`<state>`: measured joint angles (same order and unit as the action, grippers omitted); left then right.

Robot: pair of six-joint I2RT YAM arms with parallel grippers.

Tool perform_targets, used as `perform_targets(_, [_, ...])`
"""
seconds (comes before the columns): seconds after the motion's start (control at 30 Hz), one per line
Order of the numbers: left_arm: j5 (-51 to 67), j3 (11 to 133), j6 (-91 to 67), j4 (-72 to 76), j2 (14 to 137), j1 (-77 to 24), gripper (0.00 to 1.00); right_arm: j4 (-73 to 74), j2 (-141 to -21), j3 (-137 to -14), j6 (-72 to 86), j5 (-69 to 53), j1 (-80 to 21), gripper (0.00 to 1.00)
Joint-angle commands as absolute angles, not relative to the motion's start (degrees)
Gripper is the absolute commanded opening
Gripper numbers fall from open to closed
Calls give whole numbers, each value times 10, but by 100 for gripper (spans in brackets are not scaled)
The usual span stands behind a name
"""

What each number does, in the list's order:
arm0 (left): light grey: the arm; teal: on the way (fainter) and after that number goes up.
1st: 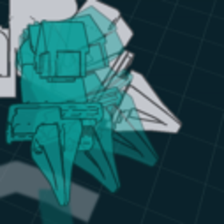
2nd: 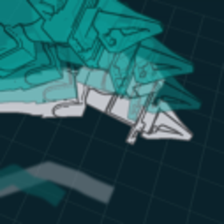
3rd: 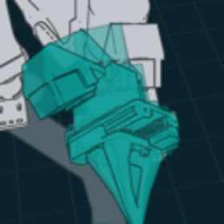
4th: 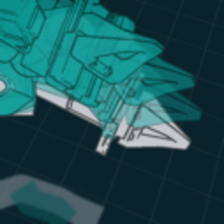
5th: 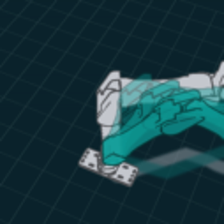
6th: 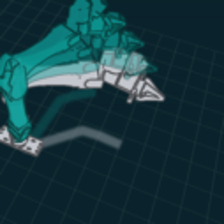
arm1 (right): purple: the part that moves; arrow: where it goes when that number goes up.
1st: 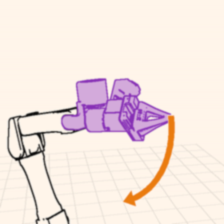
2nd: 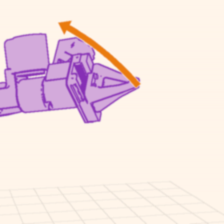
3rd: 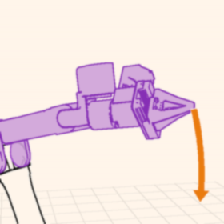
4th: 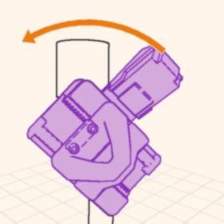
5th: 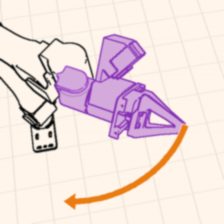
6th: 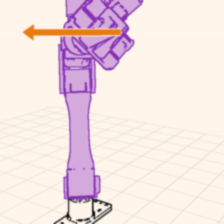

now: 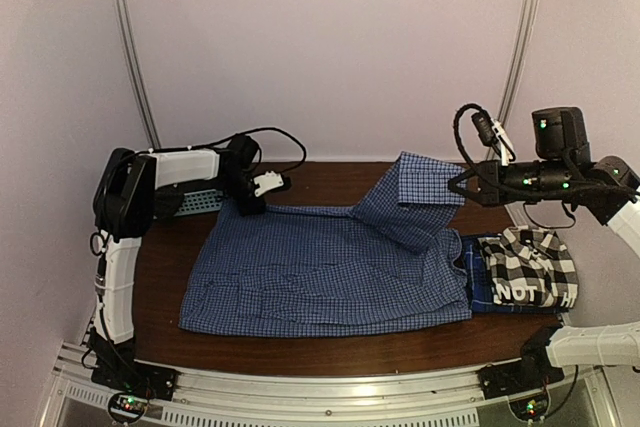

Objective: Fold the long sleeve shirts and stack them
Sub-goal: Pick up the 1/3-folded shirt from the center of the board, then fold the 1/3-folded shirt at the center of the board.

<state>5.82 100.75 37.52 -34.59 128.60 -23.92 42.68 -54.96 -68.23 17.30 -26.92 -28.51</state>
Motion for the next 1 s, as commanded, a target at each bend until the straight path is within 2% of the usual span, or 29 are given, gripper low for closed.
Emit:
perform_targets(0.0, [48,1018,371,-337,1262,-235,11,426,-542,-689,162,-254,-280,0])
perform_targets(0.23, [35,1011,358,-331,1243,-235,3,434,-542,-694,157,-251,-276,0])
perform_targets(0.5, [9,980,294,-338,1183,-238,0,468,-554,-760,146,-239,-275,0])
perform_targets(0.97, [-141,855,204,-336,1106,-319,1,577,-558,-845,121,-189,-275,0])
